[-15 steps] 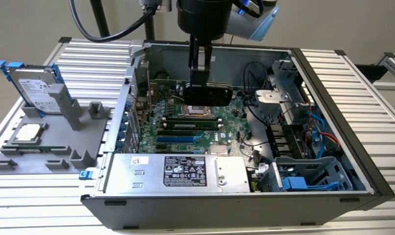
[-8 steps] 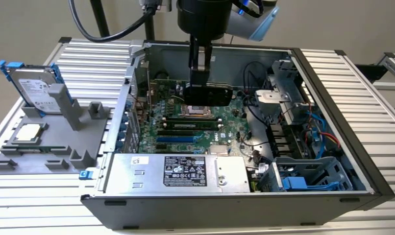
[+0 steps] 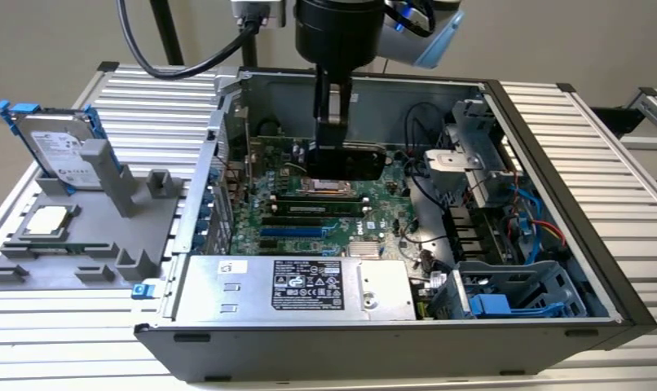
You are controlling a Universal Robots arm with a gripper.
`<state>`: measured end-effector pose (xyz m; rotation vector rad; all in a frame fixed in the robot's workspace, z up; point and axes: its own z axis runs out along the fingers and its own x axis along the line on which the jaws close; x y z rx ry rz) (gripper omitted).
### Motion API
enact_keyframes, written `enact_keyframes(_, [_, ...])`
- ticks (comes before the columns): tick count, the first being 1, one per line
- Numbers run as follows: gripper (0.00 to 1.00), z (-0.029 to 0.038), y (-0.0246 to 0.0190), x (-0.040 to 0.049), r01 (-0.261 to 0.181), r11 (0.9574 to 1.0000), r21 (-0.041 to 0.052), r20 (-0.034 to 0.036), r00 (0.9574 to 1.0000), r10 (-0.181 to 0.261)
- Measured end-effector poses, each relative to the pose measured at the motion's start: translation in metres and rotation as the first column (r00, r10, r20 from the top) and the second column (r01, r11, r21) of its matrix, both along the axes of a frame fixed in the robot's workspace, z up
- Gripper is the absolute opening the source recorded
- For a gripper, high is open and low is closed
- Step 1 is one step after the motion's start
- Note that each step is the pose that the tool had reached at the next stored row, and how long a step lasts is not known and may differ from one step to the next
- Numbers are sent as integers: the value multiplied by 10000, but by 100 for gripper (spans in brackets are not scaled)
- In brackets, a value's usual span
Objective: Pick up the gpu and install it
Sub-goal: 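Insert the gpu into the slot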
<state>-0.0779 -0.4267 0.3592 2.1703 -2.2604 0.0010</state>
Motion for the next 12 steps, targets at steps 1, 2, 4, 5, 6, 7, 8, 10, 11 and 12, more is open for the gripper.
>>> enact_keyframes(1, [0, -11, 2, 0, 0, 10000, -6, -1, 10000, 0])
enact_keyframes(2, [0, -24, 4, 0, 0, 10000, -10, -1, 10000, 0])
enact_keyframes(4, [0, -51, 6, 0, -1, 10000, -9, 0, 10000, 1])
enact_keyframes(5, [0, -63, 6, 0, 1, 10000, -8, 1, 10000, -1])
enact_keyframes(6, [0, -75, 7, 0, 2, 10000, -9, 0, 10000, -2])
enact_keyframes(7, [0, -86, 6, 0, 3, 10000, -9, 1, 10000, -3])
enact_keyframes(8, [0, -97, 7, 0, 4, 10000, -9, 0, 10000, -4])
enact_keyframes(10, [0, -117, 7, 0, 5, 10000, -9, 0, 10000, -5])
enact_keyframes(11, [0, -127, 7, 0, 5, 10000, -9, 1, 10000, -5])
enact_keyframes(12, [0, -133, 7, 0, 5, 10000, -9, 0, 10000, -5])
